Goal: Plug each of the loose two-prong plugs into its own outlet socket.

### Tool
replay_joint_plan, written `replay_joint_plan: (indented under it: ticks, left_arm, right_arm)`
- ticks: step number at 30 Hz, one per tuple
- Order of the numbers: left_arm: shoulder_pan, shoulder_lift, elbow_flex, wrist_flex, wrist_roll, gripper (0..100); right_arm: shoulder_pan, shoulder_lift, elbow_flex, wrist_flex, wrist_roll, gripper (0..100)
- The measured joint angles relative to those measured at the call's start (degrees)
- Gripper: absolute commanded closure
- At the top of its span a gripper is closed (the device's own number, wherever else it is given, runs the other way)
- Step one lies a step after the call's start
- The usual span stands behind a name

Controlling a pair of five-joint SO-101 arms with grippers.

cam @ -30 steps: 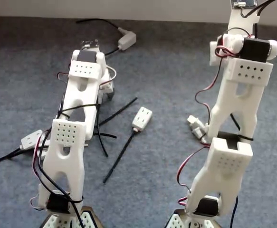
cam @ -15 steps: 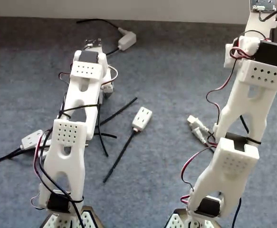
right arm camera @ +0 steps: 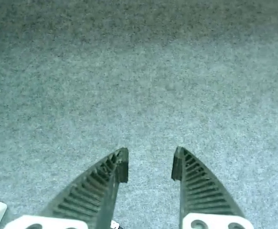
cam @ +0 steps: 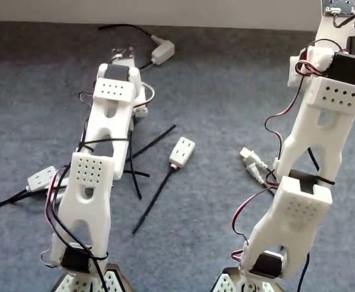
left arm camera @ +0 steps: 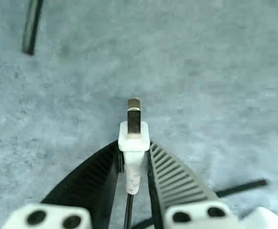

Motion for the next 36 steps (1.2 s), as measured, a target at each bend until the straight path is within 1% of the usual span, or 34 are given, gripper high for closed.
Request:
replay_joint_plan:
  ticks: [2, 5, 8, 10, 12, 15, 19, 22, 28, 30, 32, 36]
  left_arm:
    - [1.8, -1.0, -4.3, 1.1, -1.8, 99]
    - [5.5, -4.6, -10.3, 3.3, -7.2, 99]
    - [9.3, -9.1, -11.8, 4.4, -13.6, 99]
    - [10.9, -12.0, -10.5, 4.7, -15.5, 99]
    - [11.8, -15.8, -7.2, 4.8, -16.1, 99]
    - [13.8, -23.4, 1.2, 4.9, -16.2, 99]
    - [19.9, -35.4, 15.5, 5.1, -16.2, 99]
    - [22.8, -43.5, 23.3, 5.1, -16.2, 99]
    - [22.6, -54.5, 33.2, 4.4, -16.1, 99]
    - [22.9, -57.6, 36.0, 4.0, -14.2, 99]
    - [22.9, -61.1, 39.1, 2.2, -12.0, 99]
    - [22.8, -69.2, 49.2, -4.6, -10.5, 99]
  right_arm:
    - [-0.2, 0.0, 0.0, 0.0, 0.0, 83.9]
    - [-0.2, 0.0, 0.0, 0.0, 0.0, 83.9]
    - [-0.1, 0.0, 0.0, 0.0, 0.0, 83.9]
    - [-0.1, 0.0, 0.0, 0.0, 0.0, 83.9]
    - [-0.1, 0.0, 0.0, 0.0, 0.0, 83.9]
    - [0.1, 0.0, 0.0, 0.0, 0.0, 83.9]
    - [0.6, 0.0, 0.0, 0.0, 0.1, 83.9]
    - [0.6, 0.1, 0.0, 0.0, 0.2, 83.9]
    - [0.4, 2.5, 0.1, 0.0, 0.2, 83.9]
    - [0.4, 3.6, 0.1, 0.0, 0.2, 83.9]
    - [0.4, 3.8, 0.1, 0.0, 0.2, 83.9]
    - [0.4, 3.8, 0.1, 0.0, 0.2, 83.9]
